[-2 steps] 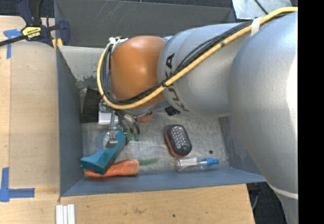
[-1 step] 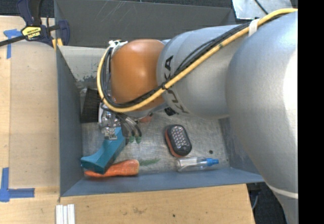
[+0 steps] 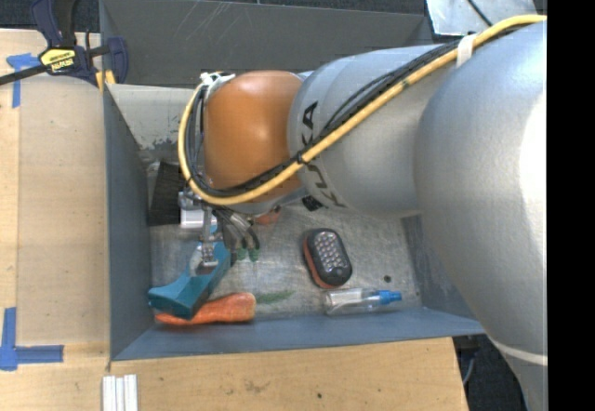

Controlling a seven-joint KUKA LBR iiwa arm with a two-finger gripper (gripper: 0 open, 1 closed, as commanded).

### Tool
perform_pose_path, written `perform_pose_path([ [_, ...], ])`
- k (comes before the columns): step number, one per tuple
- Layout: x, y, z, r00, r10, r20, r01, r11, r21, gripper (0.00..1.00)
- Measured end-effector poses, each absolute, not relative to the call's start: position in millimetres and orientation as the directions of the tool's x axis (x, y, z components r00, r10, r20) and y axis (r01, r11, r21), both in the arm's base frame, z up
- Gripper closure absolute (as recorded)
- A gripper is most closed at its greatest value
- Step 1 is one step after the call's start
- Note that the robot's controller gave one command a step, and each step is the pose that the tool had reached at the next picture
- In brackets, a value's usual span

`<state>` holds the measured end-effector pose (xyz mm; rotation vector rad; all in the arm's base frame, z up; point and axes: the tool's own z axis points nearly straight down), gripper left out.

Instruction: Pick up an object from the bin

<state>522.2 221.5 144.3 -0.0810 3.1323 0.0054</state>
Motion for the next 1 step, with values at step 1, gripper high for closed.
perform_pose_path([
  [1, 522.2, 221.5, 144.3, -0.999, -0.051, -0.008, -0.051, 0.999, 0.003, 0.0],
])
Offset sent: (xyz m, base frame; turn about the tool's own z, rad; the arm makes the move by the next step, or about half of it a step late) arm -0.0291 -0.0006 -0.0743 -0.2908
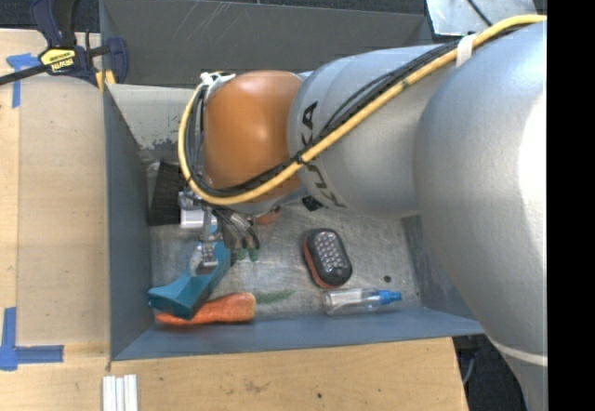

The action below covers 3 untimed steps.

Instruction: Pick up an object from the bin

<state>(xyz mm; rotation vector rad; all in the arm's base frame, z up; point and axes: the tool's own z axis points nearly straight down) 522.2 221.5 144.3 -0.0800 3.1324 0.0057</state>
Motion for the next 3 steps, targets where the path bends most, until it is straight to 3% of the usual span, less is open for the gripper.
perform_pose_path([
  [1, 522.1, 221, 144, -0.999, -0.053, -0.008, -0.053, 0.999, 0.003, 0.0],
  [2, 526.4, 221, 122, -0.988, -0.151, -0.004, -0.151, 0.988, 0.002, 1.0],
  [3, 528.5, 221, 124, -0.989, -0.15, -0.013, -0.15, 0.989, 0.004, 0.0],
])
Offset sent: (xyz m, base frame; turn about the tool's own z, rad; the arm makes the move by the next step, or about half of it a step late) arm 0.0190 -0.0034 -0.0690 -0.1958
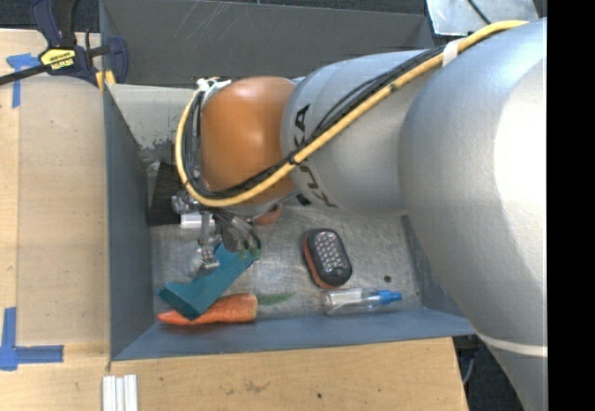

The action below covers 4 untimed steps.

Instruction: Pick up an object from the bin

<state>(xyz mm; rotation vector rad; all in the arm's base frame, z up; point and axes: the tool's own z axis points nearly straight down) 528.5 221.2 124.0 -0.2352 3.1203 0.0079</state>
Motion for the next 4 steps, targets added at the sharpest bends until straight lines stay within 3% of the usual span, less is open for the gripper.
perform_pose_path([
  [1, 528.3, 221, 124, -0.989, -0.149, -0.012, -0.149, 0.989, 0.004, 0.0],
  [2, 572.2, 226, 91, -0.991, -0.137, -0.011, -0.137, 0.991, 0.004, 0.0],
  [3, 590.5, 238, 86, -0.99, -0.143, -0.002, -0.143, 0.99, 0.0, 0.0],
  [4, 617.5, 218, 77, -0.916, -0.401, 0.002, -0.401, 0.916, 0.005, 1.0],
])
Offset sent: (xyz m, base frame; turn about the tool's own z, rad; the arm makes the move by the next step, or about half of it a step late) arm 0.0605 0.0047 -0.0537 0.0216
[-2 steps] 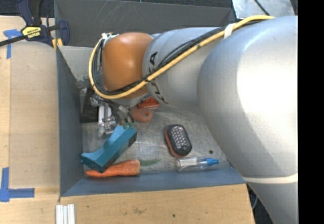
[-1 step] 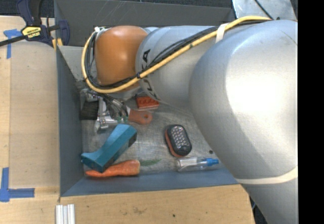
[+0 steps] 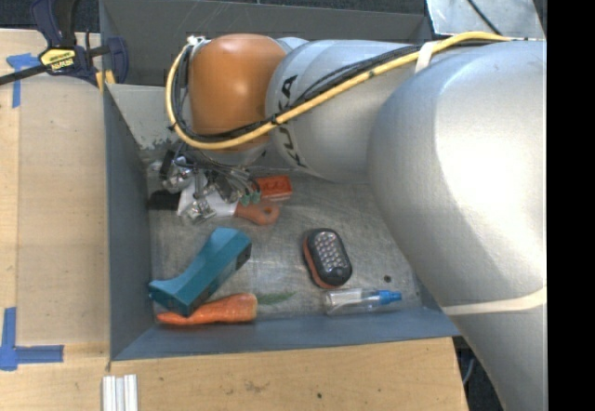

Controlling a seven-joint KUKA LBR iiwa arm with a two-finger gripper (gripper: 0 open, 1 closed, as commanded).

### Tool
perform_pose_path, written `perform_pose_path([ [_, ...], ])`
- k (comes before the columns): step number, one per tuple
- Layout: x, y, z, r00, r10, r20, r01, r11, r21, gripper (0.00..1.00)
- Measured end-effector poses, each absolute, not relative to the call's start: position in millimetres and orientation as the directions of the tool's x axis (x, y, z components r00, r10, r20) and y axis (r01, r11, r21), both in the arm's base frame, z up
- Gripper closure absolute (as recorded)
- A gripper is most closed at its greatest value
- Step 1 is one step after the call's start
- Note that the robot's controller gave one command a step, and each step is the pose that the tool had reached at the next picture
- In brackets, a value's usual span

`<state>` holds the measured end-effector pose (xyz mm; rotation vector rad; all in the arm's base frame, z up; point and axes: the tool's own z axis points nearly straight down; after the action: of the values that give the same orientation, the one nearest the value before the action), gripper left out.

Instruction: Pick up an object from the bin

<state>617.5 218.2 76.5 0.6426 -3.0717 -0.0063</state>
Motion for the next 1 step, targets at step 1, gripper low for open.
perform_pose_path([
  [1, 617.5, 218.2, 76.5, -0.916, -0.4, 0.003, -0.4, 0.916, 0.005, 1.0],
])
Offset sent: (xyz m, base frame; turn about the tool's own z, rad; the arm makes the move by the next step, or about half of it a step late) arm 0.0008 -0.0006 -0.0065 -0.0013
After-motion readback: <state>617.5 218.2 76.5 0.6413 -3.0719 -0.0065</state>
